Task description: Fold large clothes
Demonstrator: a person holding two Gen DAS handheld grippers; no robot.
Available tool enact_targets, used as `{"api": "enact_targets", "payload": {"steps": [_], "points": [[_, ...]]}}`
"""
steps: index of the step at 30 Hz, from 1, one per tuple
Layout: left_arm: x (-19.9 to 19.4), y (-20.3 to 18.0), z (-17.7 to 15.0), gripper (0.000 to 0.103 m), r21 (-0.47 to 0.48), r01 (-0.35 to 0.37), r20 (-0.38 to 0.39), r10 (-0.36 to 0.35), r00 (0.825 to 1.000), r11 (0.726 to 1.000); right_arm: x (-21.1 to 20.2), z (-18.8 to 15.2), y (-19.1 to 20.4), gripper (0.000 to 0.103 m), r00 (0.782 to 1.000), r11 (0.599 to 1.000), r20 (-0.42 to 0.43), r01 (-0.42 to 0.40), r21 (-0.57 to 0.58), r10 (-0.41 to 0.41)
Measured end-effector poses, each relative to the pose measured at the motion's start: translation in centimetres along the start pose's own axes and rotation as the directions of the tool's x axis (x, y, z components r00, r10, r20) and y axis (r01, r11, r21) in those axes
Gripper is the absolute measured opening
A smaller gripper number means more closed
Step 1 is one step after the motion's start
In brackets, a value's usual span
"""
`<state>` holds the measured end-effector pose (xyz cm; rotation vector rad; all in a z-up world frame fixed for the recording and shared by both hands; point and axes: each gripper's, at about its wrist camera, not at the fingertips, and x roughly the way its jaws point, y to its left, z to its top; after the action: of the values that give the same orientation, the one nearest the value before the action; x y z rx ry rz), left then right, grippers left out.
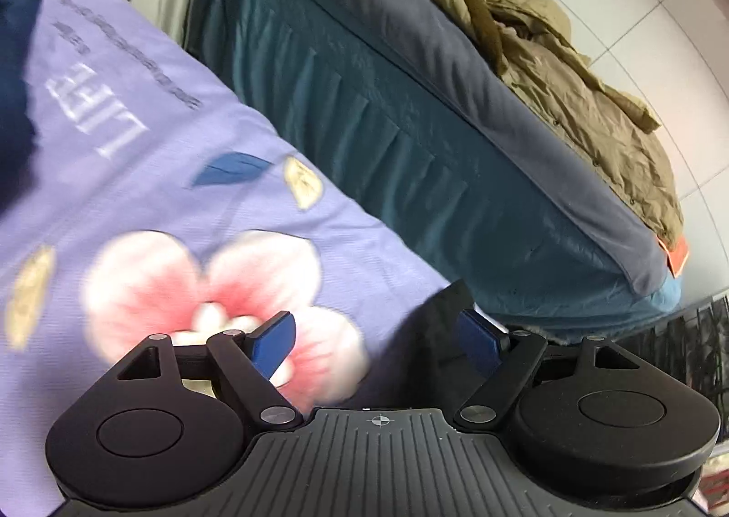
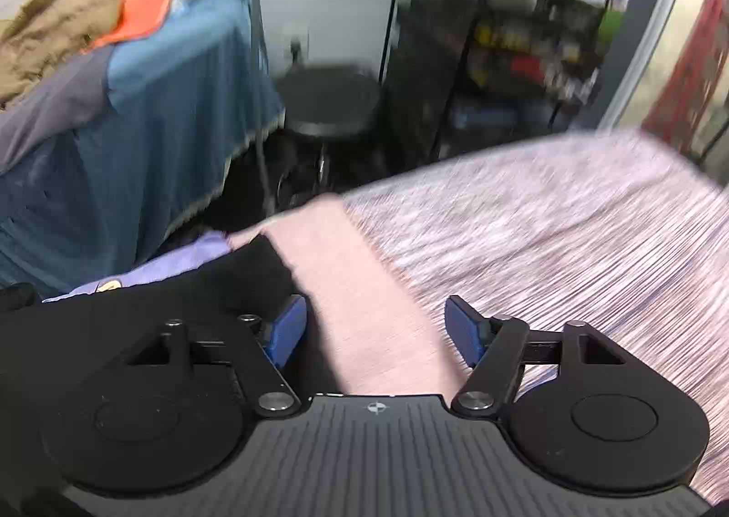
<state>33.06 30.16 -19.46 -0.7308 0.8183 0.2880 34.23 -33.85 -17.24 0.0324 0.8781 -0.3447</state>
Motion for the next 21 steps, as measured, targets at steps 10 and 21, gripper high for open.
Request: {"api": "enact_targets", "payload": {"steps": [10, 21], "points": [[-11.6, 2.5, -11.6, 0.103, 0.300, 0.089, -0.083, -0.067, 0.994, 0.950, -11.1, -9.5, -2.0, 0.076, 0.967, 0.937, -0.077, -0.256, -0.236, 0.245], [-13.4, 6.7, -16.0, 0.103, 0.188, 0.171, -0.138, -0.147, 0.979, 0.967, -12.9, -15.3, -7.3, 0.065, 0.928, 0.944, -0.223, -0.321, -0.078, 0.297]]}}
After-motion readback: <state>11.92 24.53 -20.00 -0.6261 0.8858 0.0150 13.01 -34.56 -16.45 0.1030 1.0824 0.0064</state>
